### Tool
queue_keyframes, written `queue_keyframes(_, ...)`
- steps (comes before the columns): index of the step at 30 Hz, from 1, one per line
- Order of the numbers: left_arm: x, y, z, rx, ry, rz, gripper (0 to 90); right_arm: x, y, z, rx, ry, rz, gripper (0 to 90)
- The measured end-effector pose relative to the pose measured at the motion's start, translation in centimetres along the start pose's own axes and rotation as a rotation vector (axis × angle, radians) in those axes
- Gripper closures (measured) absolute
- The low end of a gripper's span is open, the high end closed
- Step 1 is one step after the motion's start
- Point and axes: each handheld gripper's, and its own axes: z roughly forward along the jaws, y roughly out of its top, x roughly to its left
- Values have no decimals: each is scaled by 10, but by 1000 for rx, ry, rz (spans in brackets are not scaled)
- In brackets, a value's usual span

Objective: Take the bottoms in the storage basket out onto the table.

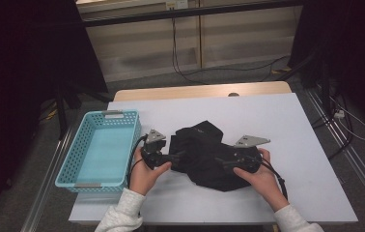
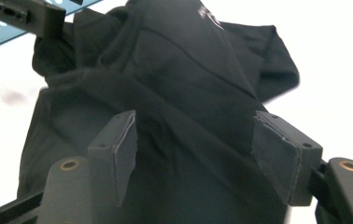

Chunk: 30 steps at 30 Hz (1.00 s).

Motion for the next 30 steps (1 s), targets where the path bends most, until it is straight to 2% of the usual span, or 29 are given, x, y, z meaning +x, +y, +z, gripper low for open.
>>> queue_keyframes(1, 1, -2, -1, 3, 0, -9, 132, 2, 3, 9, 2, -2, -30, 367)
queue_keyframes(2, 1, -2, -1, 3, 0, -9, 131, 2, 3, 9, 2, -2, -30, 367)
queue_keyframes(3, 2, -3, -2, 7, -1, -8, 126, 3, 2, 19, 34, 5, -46, 418)
queue_keyframes(4, 2, -3, -2, 1, 5, -18, 126, 3, 2, 19, 34, 5, -46, 418)
queue_keyframes(5, 1, -4, -2, 0, 3, -19, 119, 4, -1, 24, 73, 6, -58, 495)
queue_keyframes(6, 1, -4, -2, -3, -2, -19, 119, 4, -1, 24, 73, 6, -58, 495)
queue_keyframes(7, 1, -4, -2, -5, -3, -18, 119, 3, -5, 26, 99, 33, -72, 692)
queue_keyframes(8, 1, -4, -2, -8, -3, -18, 119, 3, -5, 26, 99, 33, -72, 692)
queue_keyframes(10, 2, -4, -2, -6, -3, -17, 119, 2, -6, 25, 97, 47, -75, 826)
queue_keyframes(12, 2, -5, -2, -5, -4, -29, 119, 1, -6, 22, 102, 40, -88, 889)
queue_keyframes(16, 0, -2, -2, -13, -3, -18, 119, 1, -10, 13, 111, 38, -89, 900)
queue_keyframes(20, 1, -1, -3, -20, -5, -22, 119, 0, -17, -11, 131, 26, -121, 900)
queue_keyframes(27, 1, 0, -2, -19, -10, -23, 119, -9, -38, -49, 139, 18, -90, 900)
queue_keyframes(29, 0, 2, -1, -19, -16, -17, 119, -8, -44, -60, 165, 36, -90, 900)
queue_keyframes(30, 0, 2, -1, -19, -16, -17, 120, -8, -44, -60, 165, 36, -90, 900)
